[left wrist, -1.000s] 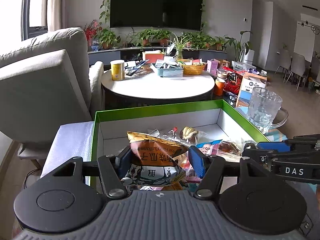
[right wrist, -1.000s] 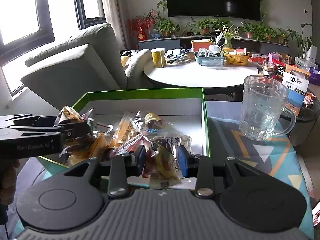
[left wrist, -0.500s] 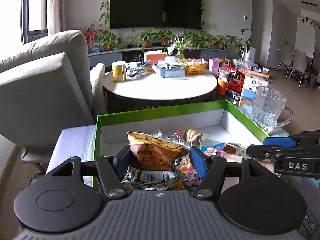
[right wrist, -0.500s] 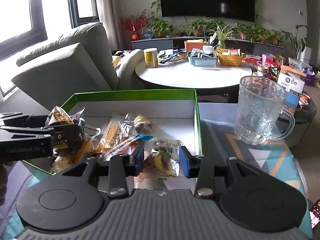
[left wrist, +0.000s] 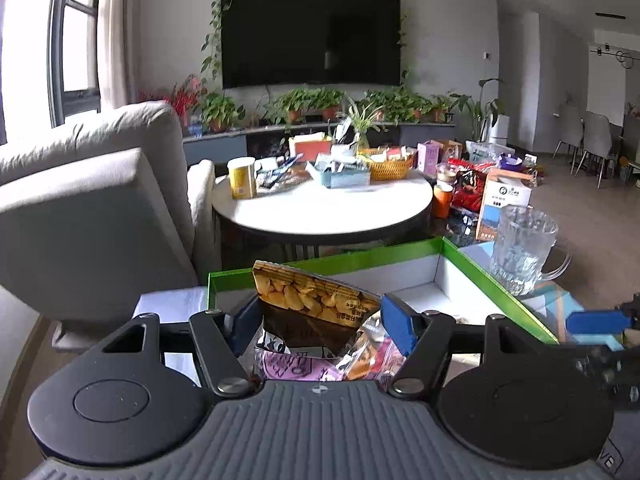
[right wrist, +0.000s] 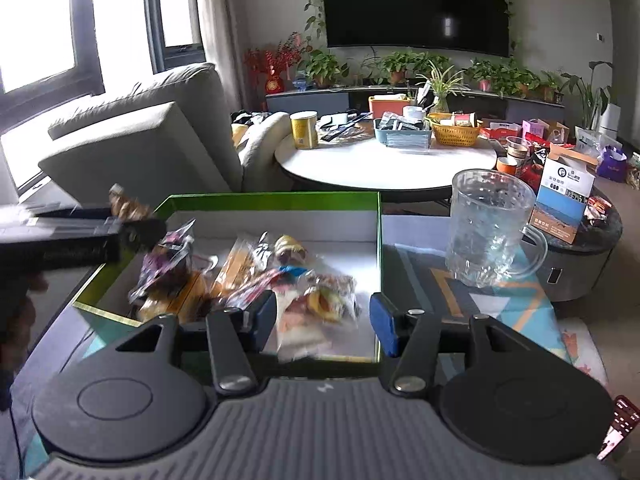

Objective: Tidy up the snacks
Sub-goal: 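Open both grippers to drop the packets into the green box, then move both grippers back down to the snacks on the cloth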

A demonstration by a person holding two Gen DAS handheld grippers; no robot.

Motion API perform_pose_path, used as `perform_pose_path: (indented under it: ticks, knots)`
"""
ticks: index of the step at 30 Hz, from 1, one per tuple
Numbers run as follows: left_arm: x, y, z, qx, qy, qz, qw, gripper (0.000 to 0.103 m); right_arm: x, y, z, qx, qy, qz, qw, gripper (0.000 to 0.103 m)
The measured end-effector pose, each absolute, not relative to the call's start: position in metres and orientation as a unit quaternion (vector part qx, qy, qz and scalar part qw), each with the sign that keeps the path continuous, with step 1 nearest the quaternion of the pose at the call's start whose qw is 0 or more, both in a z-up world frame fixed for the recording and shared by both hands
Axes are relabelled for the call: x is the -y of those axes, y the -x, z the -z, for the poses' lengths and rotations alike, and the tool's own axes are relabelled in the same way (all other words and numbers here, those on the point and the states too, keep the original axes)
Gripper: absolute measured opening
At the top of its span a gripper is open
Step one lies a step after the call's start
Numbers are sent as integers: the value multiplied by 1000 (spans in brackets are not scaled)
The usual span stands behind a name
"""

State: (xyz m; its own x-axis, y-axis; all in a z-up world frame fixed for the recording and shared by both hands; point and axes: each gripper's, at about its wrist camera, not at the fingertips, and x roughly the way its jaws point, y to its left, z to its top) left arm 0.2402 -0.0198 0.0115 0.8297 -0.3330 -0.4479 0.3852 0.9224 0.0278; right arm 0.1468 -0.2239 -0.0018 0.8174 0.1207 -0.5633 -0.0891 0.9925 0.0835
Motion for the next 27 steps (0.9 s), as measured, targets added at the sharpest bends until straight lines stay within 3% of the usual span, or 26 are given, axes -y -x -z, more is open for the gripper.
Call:
perform_pose_path:
  ticks: [12, 13, 14, 16, 27]
  knots:
    - [23, -244, -16, -241, -64, 186, 950, 66, 224, -129, 1, -295, -21, -65, 953, 53]
    - [21, -247, -15, -246, -50, 192, 949, 72, 224, -128, 1, -296, -21, -65, 953, 53]
    - [19, -250, -14, -254, -35, 196, 946, 86, 224, -127, 2, -296, -22, -65, 953, 53]
    - [16, -256, -14, -274, -13, 193, 942, 93, 225, -126, 2, -296, -23, -66, 953, 53]
    - [6, -223, 2, -289, -11, 181, 940, 93, 236, -119, 30, -338, -45, -57, 938, 54]
